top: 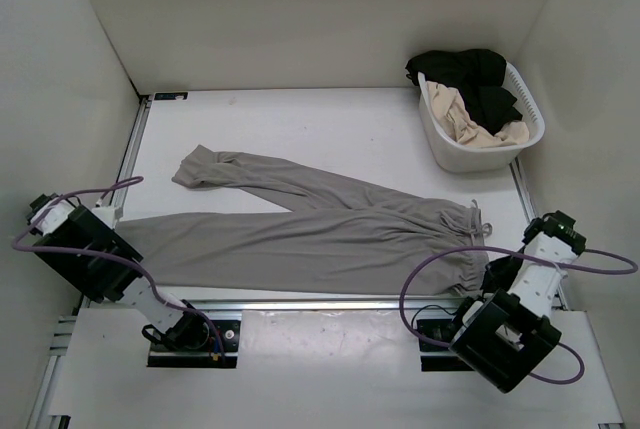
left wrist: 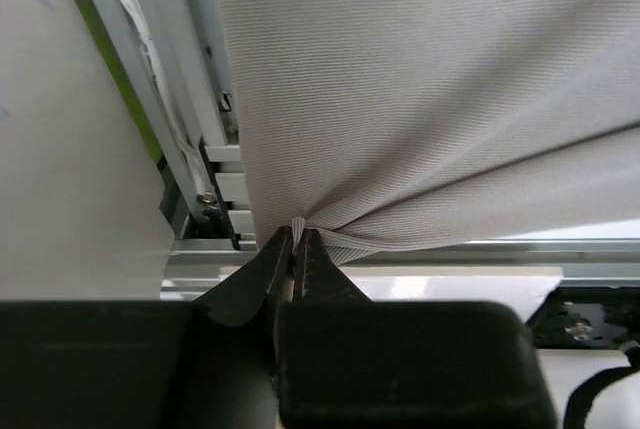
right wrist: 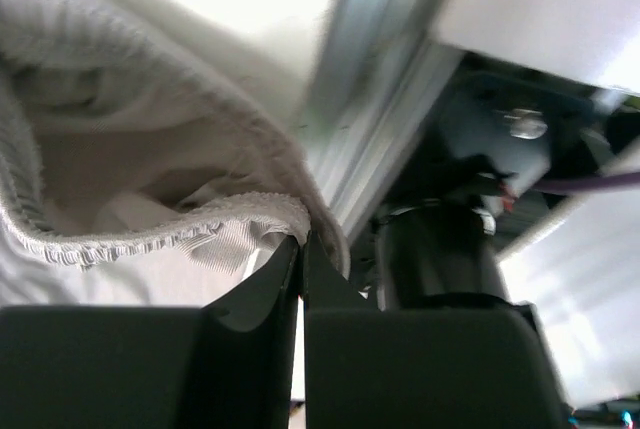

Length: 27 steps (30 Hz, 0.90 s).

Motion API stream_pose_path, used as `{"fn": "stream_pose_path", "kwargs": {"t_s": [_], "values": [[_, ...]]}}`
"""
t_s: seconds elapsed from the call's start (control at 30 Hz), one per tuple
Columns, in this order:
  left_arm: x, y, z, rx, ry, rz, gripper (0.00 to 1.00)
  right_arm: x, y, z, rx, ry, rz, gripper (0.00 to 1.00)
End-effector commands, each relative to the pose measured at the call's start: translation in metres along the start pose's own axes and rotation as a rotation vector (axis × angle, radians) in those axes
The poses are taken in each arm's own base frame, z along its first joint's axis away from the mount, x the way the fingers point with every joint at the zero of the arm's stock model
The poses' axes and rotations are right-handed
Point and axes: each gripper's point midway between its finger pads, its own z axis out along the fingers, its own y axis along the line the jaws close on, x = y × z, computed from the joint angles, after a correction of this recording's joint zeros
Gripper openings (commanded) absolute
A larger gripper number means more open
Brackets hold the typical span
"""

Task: Fold and stack the trousers
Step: Flatten the trousers out

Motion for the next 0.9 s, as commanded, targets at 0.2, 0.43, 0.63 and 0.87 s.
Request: {"fn": "stream_pose_path", "kwargs": {"t_s": [0.2, 0.43, 0.63, 0.87], "values": [[0.001, 0.021, 0.000, -0.060, 0.006, 0.005, 0.14, -0.031, -0.044, -0.016, 0.282, -0.193, 0.189, 0.30], [-0.022, 0.004, -0.022, 0.045, -0.121, 0.028, 0.84, -0.038, -0.042, -0.025, 0.271, -0.232, 0.213, 0.97], [-0.099, -0.044, -0.086, 0.219, -0.302, 0.124, 0.83, -0.073, -0.009, -0.068, 0.159, -0.375, 0.057, 0.91], [-0.198, -0.105, -0.081, 0.209, -0.349, 0.281, 0.91, -0.103, 0.086, -0.116, -0.146, -0.479, -0.288, 0.91]]}}
